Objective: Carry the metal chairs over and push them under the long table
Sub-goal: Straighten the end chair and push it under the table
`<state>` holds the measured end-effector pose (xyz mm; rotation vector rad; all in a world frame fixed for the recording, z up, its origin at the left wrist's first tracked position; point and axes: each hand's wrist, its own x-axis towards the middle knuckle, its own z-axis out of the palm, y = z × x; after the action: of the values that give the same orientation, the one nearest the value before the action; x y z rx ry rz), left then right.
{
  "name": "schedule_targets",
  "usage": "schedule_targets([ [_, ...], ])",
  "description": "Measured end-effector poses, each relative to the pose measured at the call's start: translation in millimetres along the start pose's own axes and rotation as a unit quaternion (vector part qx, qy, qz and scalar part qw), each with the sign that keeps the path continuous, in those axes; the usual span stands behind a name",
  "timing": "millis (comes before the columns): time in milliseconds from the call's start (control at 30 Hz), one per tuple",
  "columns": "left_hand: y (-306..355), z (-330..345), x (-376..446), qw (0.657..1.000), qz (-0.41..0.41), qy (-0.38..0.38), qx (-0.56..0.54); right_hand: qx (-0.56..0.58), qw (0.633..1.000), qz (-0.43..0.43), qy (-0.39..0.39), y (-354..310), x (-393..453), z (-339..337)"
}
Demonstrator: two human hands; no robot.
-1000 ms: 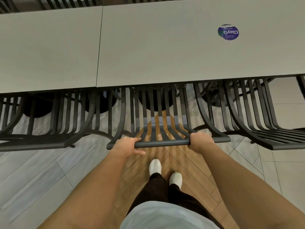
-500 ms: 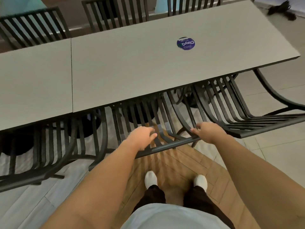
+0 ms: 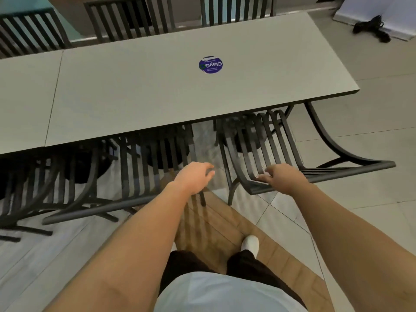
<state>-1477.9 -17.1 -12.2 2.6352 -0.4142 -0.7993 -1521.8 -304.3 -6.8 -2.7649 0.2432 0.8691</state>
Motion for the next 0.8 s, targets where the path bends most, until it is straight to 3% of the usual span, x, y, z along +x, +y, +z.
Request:
schedule_targets([
  [200, 77, 26, 18, 0.999, 0.020, -0.025, -0.003, -0.002, 1.000, 0.009, -0.010, 69, 2, -24],
  [433, 112, 37, 59, 0.997, 0.056, -0.044, 0.013, 0.041, 0.999, 0.033, -0.010, 113, 6, -35],
  [800, 163, 81, 87, 0.997, 0.006, -0.075, 0.000, -0.030, 0.998, 0.011, -0.063, 203, 35, -34],
])
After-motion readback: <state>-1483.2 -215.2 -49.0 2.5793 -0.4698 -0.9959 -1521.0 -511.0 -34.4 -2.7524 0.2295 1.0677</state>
